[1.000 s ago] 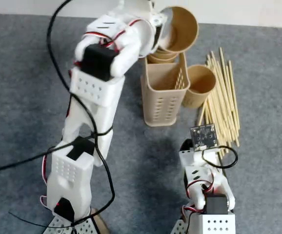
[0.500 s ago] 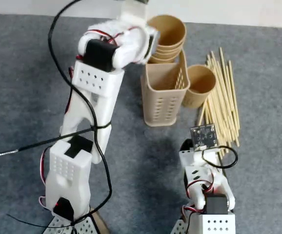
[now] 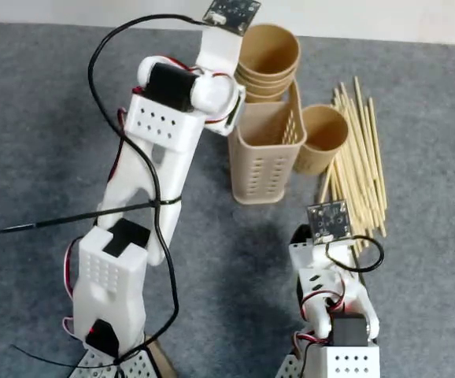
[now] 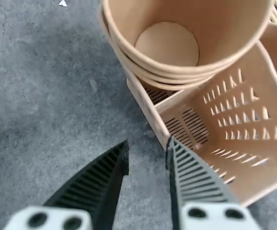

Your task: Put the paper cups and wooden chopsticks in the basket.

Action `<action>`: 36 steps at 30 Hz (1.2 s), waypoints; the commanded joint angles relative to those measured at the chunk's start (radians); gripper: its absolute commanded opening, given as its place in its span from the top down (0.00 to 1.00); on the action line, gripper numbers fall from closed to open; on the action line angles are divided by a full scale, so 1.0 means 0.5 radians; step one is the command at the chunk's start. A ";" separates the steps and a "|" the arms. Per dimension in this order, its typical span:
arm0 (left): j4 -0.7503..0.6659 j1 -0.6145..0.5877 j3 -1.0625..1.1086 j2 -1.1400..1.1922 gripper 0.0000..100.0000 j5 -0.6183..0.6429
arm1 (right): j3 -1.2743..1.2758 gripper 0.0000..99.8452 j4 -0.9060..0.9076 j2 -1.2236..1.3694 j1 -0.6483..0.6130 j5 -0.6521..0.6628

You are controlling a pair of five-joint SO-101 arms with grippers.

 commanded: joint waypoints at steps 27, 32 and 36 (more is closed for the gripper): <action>0.015 0.103 0.063 -0.017 0.79 0.003 | 0.176 0.99 -0.038 -0.026 -0.020 0.031; -0.021 0.103 0.315 -0.011 0.79 0.009 | 0.176 0.99 -0.038 -0.026 -0.020 0.031; -0.230 0.103 0.631 -0.011 0.90 0.009 | 0.176 0.99 -0.038 -0.026 -0.020 0.031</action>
